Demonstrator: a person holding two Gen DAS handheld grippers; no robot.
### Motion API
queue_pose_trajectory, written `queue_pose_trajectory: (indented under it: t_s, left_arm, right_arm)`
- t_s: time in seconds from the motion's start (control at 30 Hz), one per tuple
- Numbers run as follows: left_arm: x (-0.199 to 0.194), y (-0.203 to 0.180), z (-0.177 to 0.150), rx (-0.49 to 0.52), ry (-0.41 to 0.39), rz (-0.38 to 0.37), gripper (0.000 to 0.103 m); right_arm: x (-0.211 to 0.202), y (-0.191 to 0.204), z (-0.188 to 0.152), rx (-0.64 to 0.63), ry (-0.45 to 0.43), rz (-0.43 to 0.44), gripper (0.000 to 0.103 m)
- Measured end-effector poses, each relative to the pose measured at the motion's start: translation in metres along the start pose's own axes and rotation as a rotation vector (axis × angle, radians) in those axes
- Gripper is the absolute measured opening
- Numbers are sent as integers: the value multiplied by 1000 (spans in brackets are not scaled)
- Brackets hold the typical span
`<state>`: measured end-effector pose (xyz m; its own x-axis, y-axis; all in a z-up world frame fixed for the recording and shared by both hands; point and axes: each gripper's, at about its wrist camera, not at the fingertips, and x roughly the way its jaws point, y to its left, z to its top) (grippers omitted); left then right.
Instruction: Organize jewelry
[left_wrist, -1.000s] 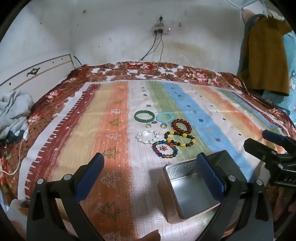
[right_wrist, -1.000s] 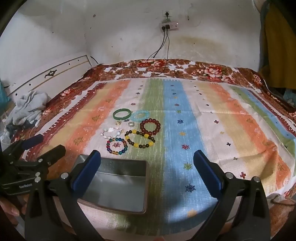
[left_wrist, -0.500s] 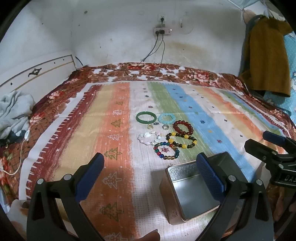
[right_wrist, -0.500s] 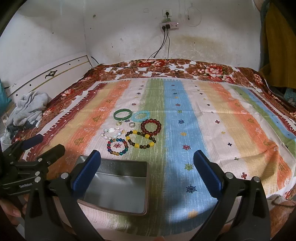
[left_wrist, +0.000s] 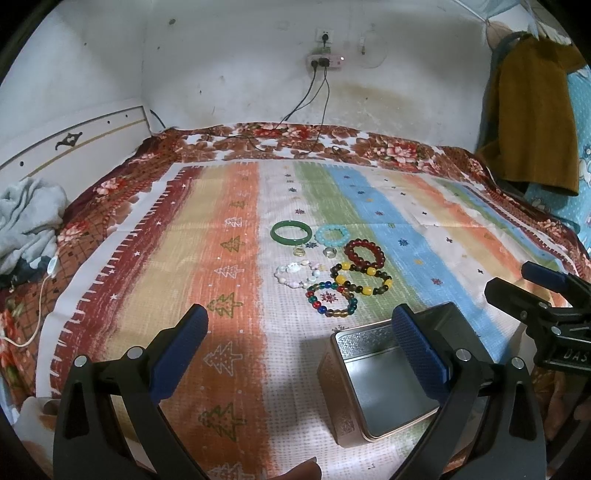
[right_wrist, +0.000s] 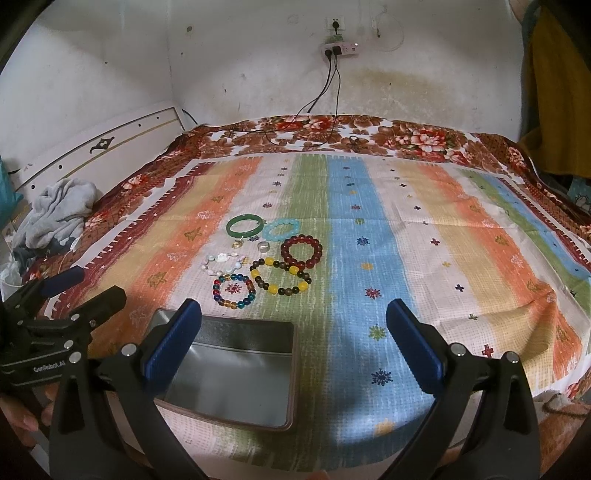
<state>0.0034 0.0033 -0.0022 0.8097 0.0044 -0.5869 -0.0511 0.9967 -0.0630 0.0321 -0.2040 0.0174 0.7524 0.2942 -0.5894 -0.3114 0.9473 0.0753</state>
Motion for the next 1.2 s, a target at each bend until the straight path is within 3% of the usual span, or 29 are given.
queue_pose_trajectory:
  t_s: [0.7, 0.93, 1.2]
  left_arm:
    - [8, -4, -2, -9, 16, -11, 98]
    - [12, -9, -2, 18, -33, -4, 98]
    - [30, -8, 10, 21, 20, 8, 98]
  right_arm:
    - [15, 0, 13, -21, 11, 16, 98]
    - [25, -8, 22, -12, 27, 26, 98]
    - [41, -13, 38, -39, 29, 1, 98]
